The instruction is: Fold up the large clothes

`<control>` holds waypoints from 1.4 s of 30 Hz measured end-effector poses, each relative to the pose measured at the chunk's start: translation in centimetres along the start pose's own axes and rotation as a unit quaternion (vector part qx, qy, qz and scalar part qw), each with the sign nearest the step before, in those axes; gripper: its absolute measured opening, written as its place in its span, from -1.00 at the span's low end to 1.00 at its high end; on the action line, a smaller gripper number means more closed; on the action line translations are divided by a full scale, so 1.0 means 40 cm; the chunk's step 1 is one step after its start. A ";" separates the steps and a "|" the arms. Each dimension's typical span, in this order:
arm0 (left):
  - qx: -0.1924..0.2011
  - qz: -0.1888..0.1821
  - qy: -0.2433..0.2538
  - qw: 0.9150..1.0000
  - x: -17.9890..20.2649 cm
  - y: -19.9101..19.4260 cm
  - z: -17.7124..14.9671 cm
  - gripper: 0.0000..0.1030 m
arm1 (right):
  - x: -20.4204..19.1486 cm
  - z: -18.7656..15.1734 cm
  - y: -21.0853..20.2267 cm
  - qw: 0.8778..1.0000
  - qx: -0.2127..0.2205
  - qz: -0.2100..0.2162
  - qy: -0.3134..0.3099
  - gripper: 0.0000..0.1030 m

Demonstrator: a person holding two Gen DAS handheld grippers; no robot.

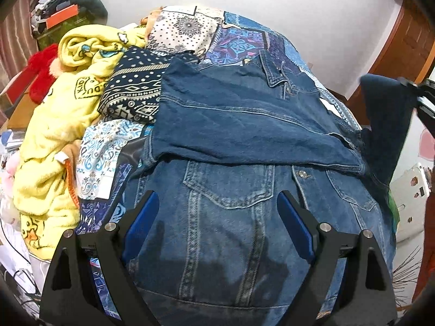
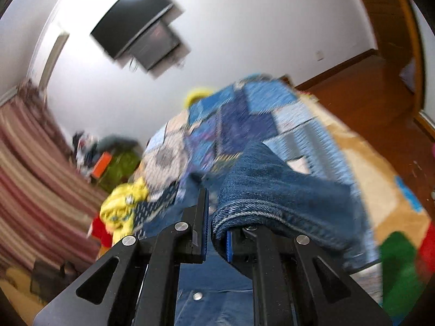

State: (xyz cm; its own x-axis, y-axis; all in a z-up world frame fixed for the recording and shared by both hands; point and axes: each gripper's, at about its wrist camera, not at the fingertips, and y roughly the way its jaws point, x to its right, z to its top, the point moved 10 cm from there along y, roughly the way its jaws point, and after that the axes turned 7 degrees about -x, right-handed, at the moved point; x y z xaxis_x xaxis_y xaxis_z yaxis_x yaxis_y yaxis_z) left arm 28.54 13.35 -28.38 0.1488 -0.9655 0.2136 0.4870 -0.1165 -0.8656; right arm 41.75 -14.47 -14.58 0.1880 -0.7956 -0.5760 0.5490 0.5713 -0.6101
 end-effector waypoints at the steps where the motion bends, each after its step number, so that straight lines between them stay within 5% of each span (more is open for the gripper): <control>1: -0.001 0.000 -0.002 1.000 -0.007 0.000 -0.003 0.72 | -0.018 -0.018 0.027 1.000 -0.011 0.000 -0.007 -0.82; 10: -0.007 -0.005 -0.022 1.000 -0.035 -0.001 -0.018 0.71 | -0.066 -0.296 0.325 0.983 -0.173 -0.027 -0.065 -0.82; 17: -0.010 -0.007 -0.013 1.000 -0.007 0.002 -0.014 0.72 | -0.022 -0.409 0.360 0.968 -0.247 -0.033 -0.041 -0.73; 21: -0.006 -0.010 0.005 1.000 0.036 -0.002 0.006 0.72 | -0.012 -0.440 0.319 0.958 -0.286 0.002 -0.036 -0.66; 25: -0.001 -0.015 0.038 0.999 0.115 -0.005 0.047 0.72 | 0.012 -0.436 0.247 0.958 -0.282 0.013 -0.047 -0.56; 27: 0.004 -0.017 0.058 0.998 0.162 -0.009 0.070 0.72 | 0.028 -0.421 0.209 0.963 -0.265 0.002 -0.060 -0.24; 30: 0.011 -0.024 0.094 0.995 0.255 -0.010 0.107 0.72 | 0.052 -0.376 0.146 0.972 -0.223 -0.008 -0.075 -0.12; 36: 0.008 -0.052 0.174 0.983 0.473 0.024 0.154 0.72 | 0.158 -0.274 0.037 0.984 -0.131 -0.086 -0.083 0.20; 42: -0.028 -0.039 0.257 0.965 0.629 0.134 0.132 0.72 | 0.288 -0.246 -0.029 0.982 -0.099 -0.149 -0.066 0.21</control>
State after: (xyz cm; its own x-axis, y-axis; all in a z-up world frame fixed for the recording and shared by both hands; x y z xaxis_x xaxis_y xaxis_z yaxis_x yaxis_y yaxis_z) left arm 39.45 -10.35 -25.25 -0.3399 -0.9397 0.0381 0.4302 -0.1914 -0.8822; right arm 35.26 -22.33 -25.86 0.1546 -0.9449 -0.2887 0.4290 0.3274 -0.8419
